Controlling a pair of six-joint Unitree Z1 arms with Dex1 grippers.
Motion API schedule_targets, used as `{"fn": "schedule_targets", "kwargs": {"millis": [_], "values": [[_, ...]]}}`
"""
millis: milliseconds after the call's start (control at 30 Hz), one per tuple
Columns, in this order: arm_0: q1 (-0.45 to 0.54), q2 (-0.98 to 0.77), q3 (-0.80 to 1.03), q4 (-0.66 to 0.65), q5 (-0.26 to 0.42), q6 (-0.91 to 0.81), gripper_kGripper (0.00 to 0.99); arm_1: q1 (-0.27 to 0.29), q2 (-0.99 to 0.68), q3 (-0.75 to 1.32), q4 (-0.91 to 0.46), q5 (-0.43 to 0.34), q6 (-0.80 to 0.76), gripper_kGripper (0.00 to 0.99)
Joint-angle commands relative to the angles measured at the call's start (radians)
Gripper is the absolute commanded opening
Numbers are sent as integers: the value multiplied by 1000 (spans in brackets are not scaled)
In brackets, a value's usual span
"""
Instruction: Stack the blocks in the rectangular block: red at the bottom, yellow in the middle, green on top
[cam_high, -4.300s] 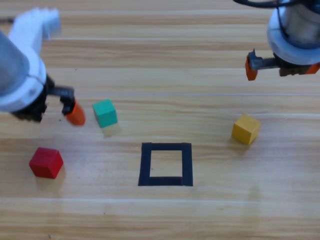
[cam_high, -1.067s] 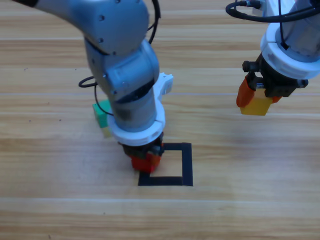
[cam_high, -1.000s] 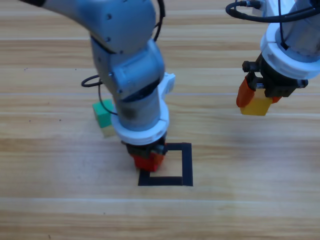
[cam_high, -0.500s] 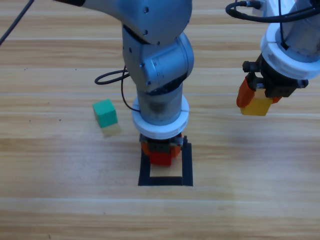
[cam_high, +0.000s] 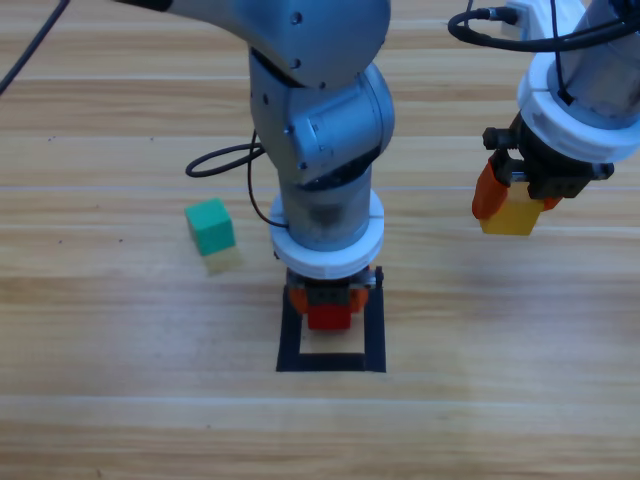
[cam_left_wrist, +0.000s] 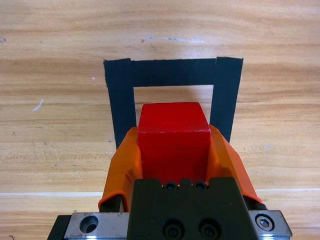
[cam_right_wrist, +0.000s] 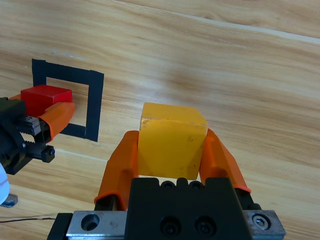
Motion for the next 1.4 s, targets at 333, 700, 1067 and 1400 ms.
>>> {"fn": "schedule_targets", "kwargs": {"millis": [333,700,1067,1400], "values": [[-37,71,2,10,-1,-11,123,-23,64,1,12,9,-14,12],[-37,96,2,1,-1,-7,123,-23,73,-2,12,9,-14,12],[-37,91,-20,6,10,-7,988,-23,76,-3,12,10,-14,12],[-37,80,-15,9,19,-10,990,-20,71,-5,15,10,-5,12]]}}
